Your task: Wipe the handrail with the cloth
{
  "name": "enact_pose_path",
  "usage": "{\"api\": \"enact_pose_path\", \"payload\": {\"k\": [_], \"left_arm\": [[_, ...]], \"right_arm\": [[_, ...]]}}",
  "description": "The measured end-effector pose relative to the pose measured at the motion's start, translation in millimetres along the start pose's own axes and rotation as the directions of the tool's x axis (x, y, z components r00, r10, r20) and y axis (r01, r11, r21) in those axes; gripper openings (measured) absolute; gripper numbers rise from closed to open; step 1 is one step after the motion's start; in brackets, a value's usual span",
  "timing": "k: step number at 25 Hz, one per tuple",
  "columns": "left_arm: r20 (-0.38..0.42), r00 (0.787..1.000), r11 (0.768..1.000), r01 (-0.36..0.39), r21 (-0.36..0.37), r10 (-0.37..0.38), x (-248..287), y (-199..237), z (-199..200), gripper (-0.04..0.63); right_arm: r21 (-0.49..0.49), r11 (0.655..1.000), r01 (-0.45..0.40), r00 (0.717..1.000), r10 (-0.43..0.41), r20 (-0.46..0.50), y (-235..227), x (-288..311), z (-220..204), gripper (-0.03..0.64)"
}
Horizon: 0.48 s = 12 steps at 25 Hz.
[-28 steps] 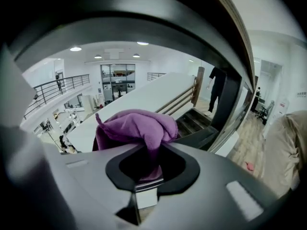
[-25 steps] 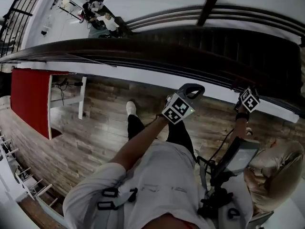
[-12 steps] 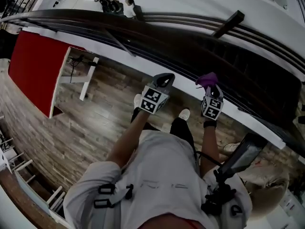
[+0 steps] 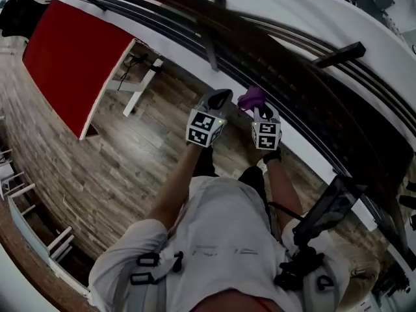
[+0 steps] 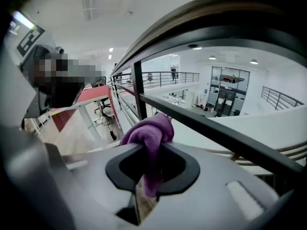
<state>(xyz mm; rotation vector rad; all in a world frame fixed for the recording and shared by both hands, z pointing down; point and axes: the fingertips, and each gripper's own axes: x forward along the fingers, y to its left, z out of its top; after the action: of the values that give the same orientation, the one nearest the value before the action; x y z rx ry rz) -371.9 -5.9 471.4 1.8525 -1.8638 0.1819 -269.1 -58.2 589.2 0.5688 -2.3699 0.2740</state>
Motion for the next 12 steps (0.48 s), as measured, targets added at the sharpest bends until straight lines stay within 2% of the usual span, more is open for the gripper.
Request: {"api": "enact_pose_path", "payload": {"k": [4,7,10,12], "left_arm": [[0.008,0.998,0.998,-0.057,-0.016,0.057,-22.2,55.1,-6.4,-0.002],[0.006,0.996,0.995,-0.092,-0.030,0.092,-28.4,89.1,-10.1,-0.002],[0.012,0.993,0.992,-0.116,-0.039,0.117,-24.4,99.7,-20.9,-0.002],[-0.001,0.992,0.991,-0.126,-0.034,0.126,-31.1,112.2,-27.5,-0.002]], "right_arm": [[-0.031,0.998,-0.060,0.998,0.061,0.016,52.3,74.7,25.6,0.051],[-0.021,0.997,-0.074,0.997,0.074,0.006,70.6,140.2,46.0,0.051],[0.130,0.991,-0.044,0.997,0.052,-0.060,51.0,189.8,40.1,0.051],[0.256,0.967,-0.005,0.998,0.022,-0.065,46.6,215.4,42.0,0.051]]}}
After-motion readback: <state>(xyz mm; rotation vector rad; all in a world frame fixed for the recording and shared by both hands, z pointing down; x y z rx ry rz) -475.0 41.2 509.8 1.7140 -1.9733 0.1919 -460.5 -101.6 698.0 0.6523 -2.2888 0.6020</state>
